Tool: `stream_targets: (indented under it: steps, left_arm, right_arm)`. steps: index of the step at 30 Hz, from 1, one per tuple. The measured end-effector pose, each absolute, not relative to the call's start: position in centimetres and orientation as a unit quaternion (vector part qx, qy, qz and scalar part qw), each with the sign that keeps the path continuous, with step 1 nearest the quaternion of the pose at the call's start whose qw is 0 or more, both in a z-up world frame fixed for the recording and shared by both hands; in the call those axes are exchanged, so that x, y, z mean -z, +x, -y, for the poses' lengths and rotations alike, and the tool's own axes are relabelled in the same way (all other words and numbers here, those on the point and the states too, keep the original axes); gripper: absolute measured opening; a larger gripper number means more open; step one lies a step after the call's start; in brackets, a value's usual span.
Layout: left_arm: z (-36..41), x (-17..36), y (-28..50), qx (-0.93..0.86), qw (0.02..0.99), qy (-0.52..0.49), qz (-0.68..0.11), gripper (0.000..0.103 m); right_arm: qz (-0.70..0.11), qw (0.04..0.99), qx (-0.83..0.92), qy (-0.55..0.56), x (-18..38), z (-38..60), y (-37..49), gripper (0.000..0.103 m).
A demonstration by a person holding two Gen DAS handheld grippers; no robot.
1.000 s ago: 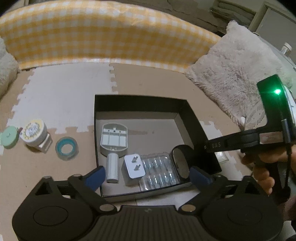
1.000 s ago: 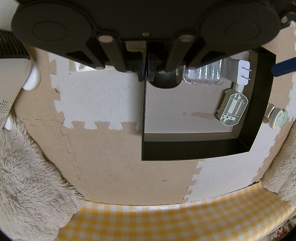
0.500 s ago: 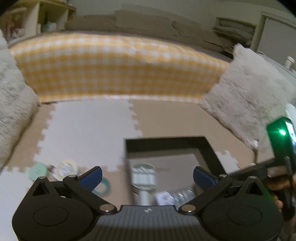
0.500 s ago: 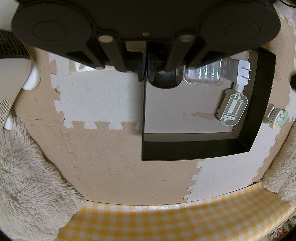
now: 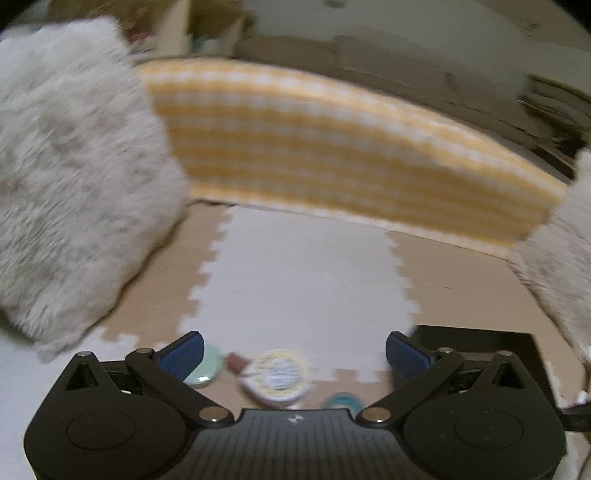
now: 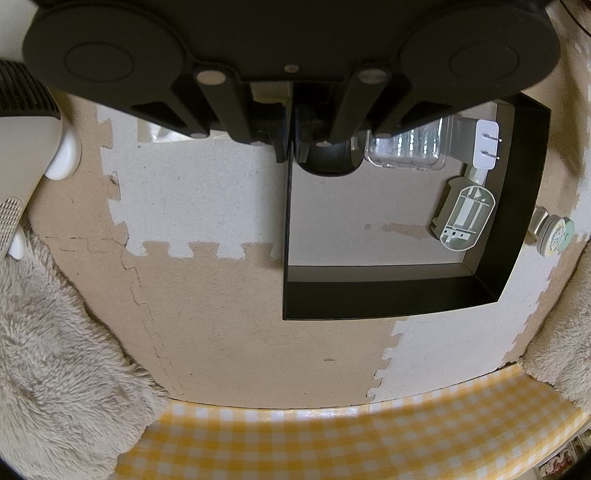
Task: Organize rigid objects
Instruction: 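Move the open left gripper down to the green round tape measure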
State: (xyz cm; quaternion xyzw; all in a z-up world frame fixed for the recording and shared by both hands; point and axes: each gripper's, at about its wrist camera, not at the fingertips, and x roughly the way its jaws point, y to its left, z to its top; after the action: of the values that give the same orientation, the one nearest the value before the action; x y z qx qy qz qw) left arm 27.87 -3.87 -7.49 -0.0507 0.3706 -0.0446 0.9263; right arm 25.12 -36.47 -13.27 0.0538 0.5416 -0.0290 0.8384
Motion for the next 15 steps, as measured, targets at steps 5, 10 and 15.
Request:
stream_targets:
  steps: [5, 10, 15]
  left_arm:
    - [1.0, 9.6, 28.9, -0.028, 0.921, -0.041, -0.387, 0.103]
    - [-0.9, 12.7, 29.2, -0.075, 0.905, -0.042, -0.416, 0.103]
    - [-1.5, 15.3, 29.2, -0.088, 0.893, -0.03, -0.44, 0.103]
  right_arm:
    - [-0.541, 0.838, 0.029, 0.054, 13.3, 36.5, 25.1, 0.005]
    - [-0.541, 0.838, 0.029, 0.054, 13.3, 36.5, 25.1, 0.005]
    - [-0.542, 0.838, 0.029, 0.054, 13.3, 36.5, 25.1, 0.005]
